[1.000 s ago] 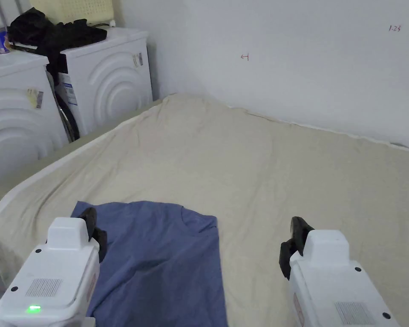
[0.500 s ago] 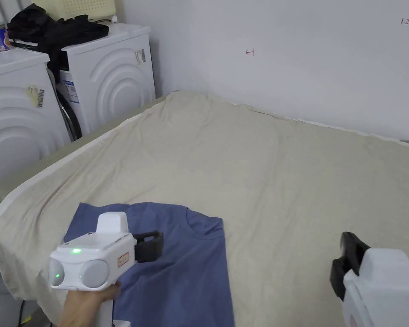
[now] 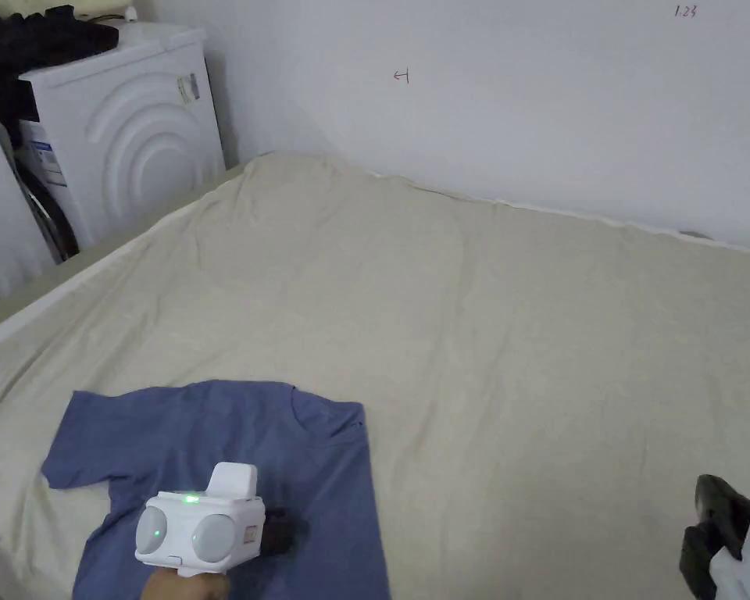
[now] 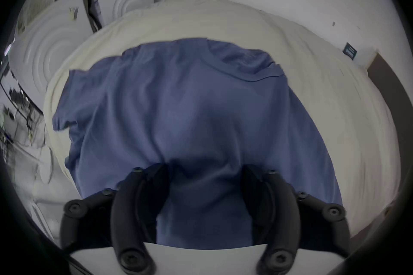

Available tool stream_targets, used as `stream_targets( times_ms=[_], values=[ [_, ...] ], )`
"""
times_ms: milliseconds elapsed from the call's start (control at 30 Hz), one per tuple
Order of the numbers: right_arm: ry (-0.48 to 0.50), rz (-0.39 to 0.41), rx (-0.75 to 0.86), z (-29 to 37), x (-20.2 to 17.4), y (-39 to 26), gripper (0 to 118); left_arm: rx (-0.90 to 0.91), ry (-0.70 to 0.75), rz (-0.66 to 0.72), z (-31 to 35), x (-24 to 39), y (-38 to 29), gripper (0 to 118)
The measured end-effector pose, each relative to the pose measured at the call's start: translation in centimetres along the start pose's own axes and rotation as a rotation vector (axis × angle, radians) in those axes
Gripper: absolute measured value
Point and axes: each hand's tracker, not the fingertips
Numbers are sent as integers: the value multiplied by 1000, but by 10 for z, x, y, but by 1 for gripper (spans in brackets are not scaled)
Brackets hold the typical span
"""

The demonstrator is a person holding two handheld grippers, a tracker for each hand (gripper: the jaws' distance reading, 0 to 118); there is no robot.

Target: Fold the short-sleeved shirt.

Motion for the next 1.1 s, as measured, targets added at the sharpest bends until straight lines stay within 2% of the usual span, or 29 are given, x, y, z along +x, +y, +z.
stream_targets(
  times_ms=[33, 100, 133, 233, 333, 433, 633, 800, 933, 1100],
  values=[
    [-2, 2, -2, 1, 2, -1, 1, -21, -17, 17, -2, -1, -3, 57],
    [-4, 3, -1, 4, 5, -2, 1, -8, -54, 36, 1, -1, -1, 6],
    [-4, 0, 0, 5, 7, -1, 1, -4, -28, 36, 2, -1, -1, 2],
    [-7, -16, 6, 13, 15, -2, 1, 39, -31, 72, 27, 6, 2, 2],
    [-16, -23, 18, 23, 25, -3, 1, 138, -102, 135, 60, 5, 14, 2],
    [-27, -40, 30, 35, 38, -3, 1, 232, -189, 140, 104, 21, 33, 2],
    [-73, -72, 69, 64, 70, -4, 1, 436, -352, 5, 200, 98, 87, 2],
    [-137, -100, 104, 92, 101, -6, 1, 540, -523, -93, 253, 169, 130, 2],
    [-200, -112, 117, 114, 126, -12, 1, 556, -590, -231, 272, 239, 144, 2],
    [-287, -134, 107, 135, 155, -23, 1, 505, -715, -305, 263, 317, 138, 2]
  ],
)
